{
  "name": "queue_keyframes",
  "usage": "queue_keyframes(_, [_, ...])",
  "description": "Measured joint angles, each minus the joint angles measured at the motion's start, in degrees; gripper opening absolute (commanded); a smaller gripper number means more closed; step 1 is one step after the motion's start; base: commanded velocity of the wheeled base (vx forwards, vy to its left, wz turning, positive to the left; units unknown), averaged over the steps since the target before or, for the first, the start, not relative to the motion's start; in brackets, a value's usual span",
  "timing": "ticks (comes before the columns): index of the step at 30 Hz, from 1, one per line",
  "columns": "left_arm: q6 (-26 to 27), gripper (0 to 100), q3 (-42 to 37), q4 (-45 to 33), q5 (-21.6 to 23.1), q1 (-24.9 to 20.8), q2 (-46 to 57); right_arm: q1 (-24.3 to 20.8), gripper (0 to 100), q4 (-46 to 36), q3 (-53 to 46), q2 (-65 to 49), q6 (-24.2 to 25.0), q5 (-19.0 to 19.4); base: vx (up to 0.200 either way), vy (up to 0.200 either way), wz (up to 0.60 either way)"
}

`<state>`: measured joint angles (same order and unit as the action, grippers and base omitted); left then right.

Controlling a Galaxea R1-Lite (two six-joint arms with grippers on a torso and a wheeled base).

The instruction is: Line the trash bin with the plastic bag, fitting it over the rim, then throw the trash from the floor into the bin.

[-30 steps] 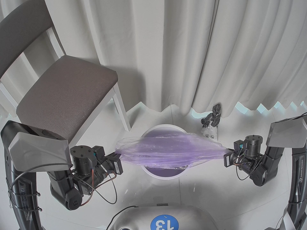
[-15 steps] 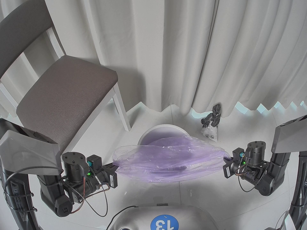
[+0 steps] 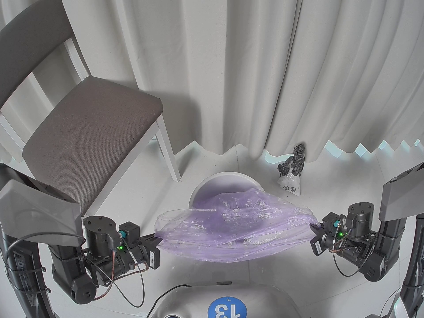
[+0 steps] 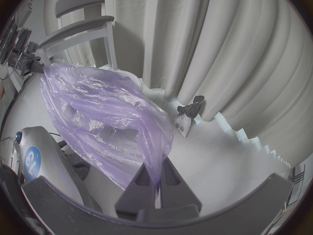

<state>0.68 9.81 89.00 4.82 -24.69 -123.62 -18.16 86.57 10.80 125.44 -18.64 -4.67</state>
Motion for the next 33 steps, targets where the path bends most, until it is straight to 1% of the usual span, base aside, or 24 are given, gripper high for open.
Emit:
queue_keyframes(2, [0.95, 0, -0.74, -0.02, 0.9, 0.02, 0.0, 0.0, 0, 0.01, -0.63, -0.11, -0.68, 0.0, 0.0, 0.0, 0.0])
queue_keyframes(5, [3.11, 0, -2.16, -0.02, 3.56, 0.22, 0.15, 0.04, 0, 0.01, -1.63, -0.2, -1.78, 0.02, 0.0, 0.0, 0.0])
queue_keyframes(7, [3.67, 0, -2.74, -0.02, 3.99, 0.3, 0.28, 0.11, 0, 0.01, -1.96, -0.17, -2.18, 0.0, 0.0, 0.0, 0.0])
queue_keyframes(12, [3.8, 0, -2.96, 0.0, 3.91, 0.33, -0.07, 0.17, 0, 0.01, -1.93, 0.11, -2.27, 0.0, 0.0, 0.0, 0.0])
queue_keyframes(19, [3.83, 0, -1.06, -0.02, 2.9, -0.28, -3.8, 0.59, 0, 0.59, 0.85, 3.52, -2.07, -0.63, 0.0, 0.0, 0.0])
queue_keyframes(21, [3.66, 0, -0.09, -0.05, 1.72, -0.63, -5.05, 0.89, 0, 1.56, 2.15, 5.16, -2.02, -0.83, 0.0, 0.0, 0.0])
queue_keyframes(25, [2.38, 0, 4.07, -0.02, -3.8, -1.16, -7.69, 1.63, 0, 2.34, 5.56, 8.24, -1.56, -1.84, 0.0, 0.0, 0.0])
queue_keyframes(28, [0.02, 0, 7.83, -0.02, -7.13, -1.41, -9.58, 2.07, 0, 2.39, 8.24, 9.86, -0.21, -2.9, 0.0, 0.0, 0.0])
queue_keyframes(33, [-2.12, 0, 12.12, -0.02, -9.46, -1.6, -11.93, 3.12, 0, 2.44, 13.07, 11.72, 1.43, -5.14, 0.0, 0.0, 0.0])
